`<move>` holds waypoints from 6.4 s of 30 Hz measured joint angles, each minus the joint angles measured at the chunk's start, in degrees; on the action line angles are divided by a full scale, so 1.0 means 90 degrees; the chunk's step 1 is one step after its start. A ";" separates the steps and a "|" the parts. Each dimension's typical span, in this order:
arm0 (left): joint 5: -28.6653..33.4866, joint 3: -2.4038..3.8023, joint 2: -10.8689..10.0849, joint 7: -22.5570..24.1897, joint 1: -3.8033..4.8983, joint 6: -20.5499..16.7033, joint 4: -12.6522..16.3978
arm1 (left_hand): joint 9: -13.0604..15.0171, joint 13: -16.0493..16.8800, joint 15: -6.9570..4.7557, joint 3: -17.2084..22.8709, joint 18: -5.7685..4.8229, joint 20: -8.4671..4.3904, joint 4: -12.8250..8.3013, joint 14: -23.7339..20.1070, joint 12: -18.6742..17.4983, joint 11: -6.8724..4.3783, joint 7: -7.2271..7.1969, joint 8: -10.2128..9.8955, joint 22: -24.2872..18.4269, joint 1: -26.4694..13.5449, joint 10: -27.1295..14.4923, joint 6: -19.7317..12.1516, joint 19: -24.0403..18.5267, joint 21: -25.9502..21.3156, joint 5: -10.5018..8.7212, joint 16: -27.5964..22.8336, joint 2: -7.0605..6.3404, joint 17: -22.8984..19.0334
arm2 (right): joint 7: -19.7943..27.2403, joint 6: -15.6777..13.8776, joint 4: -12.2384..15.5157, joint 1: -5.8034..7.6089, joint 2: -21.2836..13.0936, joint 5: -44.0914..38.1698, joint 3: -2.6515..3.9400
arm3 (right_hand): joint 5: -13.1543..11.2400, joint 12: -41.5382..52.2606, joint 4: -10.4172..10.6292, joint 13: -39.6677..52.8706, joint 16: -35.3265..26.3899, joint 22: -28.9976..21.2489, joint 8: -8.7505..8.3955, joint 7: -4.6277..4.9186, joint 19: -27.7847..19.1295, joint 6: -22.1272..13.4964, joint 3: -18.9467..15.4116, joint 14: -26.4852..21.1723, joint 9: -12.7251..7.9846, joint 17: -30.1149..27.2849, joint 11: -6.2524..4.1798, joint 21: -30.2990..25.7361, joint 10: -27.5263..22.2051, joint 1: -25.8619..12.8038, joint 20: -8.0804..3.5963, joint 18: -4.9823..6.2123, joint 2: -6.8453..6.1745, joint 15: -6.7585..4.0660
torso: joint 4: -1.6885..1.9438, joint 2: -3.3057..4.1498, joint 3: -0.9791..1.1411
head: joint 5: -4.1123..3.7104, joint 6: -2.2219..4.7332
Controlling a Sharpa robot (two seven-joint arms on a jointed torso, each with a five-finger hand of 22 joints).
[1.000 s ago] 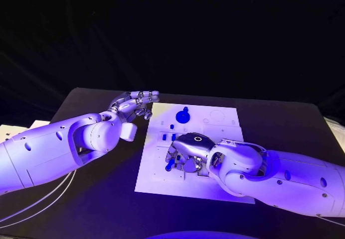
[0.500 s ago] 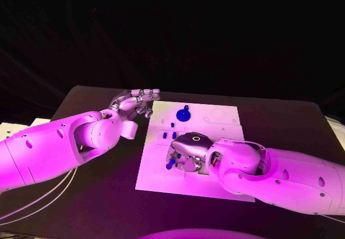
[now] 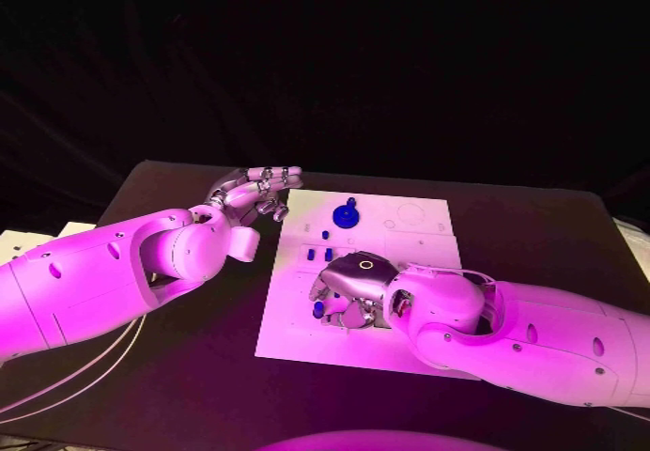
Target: Assemble the parts on the task board
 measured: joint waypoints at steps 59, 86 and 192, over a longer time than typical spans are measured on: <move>-0.0001 -0.0032 0.0019 -0.0031 -0.0055 0.0015 -0.0039 | 0.0000 0.0003 0.0000 -0.0018 0.0000 0.0000 -0.0018 0.0000 0.0047 0.0000 0.0000 0.0000 -0.0009 0.0000 0.0000 0.0000 0.0000 0.0000 0.0000 0.0000 0.0000 -0.0009 | -0.1630 -0.0847 0.1283 0.0229 -0.3108 0.1741 -0.0300 | 0.1591 0.7597 0.1392 0.7473 0.2397 0.2042 0.0968 -0.0398 0.0926 0.0334 -0.2635 -0.0012 0.0285 0.2611 -0.0602 0.1195 0.2342 -0.0565 -0.0422 -0.0300 0.0498 -0.0380 | -0.0277 -0.0134 -0.0045 | -0.0837 0.0193; -0.0002 -0.0032 -0.0042 -0.0054 -0.0061 0.0020 -0.0007 | 0.0000 0.0008 0.0000 -0.0046 0.0000 0.0000 0.0010 0.0000 0.0047 0.0022 0.0000 0.0000 -0.0016 0.0000 -0.0022 0.0000 0.0000 0.0000 0.0000 0.0000 0.0000 -0.0017 | -0.1919 -0.0610 0.0876 -0.0083 -0.2458 0.1449 -0.0266 | 0.1688 0.7620 0.1347 0.7571 0.2454 0.2103 0.1074 -0.0408 0.0948 0.0369 -0.2695 -0.0011 0.0347 0.2609 -0.0600 0.1219 0.2341 -0.0465 -0.0399 -0.0300 0.0627 -0.0378 | -0.0281 -0.0127 -0.0051 | -0.0774 0.0110; -0.0002 -0.0034 -0.0096 -0.0202 -0.0098 0.0144 0.0011 | 0.0000 0.0017 0.0000 -0.0045 0.0000 0.0000 0.0010 0.0000 0.0079 0.0023 0.0023 0.0025 -0.0030 0.0051 -0.0068 -0.0024 0.0000 -0.0025 0.0000 0.0000 0.0051 -0.0028 | -0.0857 -0.1523 0.1256 0.0193 -0.3095 0.3210 -0.0244 | 0.0738 0.6795 0.0475 0.7704 0.2540 0.2081 0.0666 -0.0443 0.0967 0.0286 -0.3543 0.0010 0.1492 0.2607 -0.0589 0.1194 0.2393 0.0002 -0.0466 -0.0397 0.1638 -0.0464 | -0.0297 -0.0143 -0.0045 | -0.0729 0.0026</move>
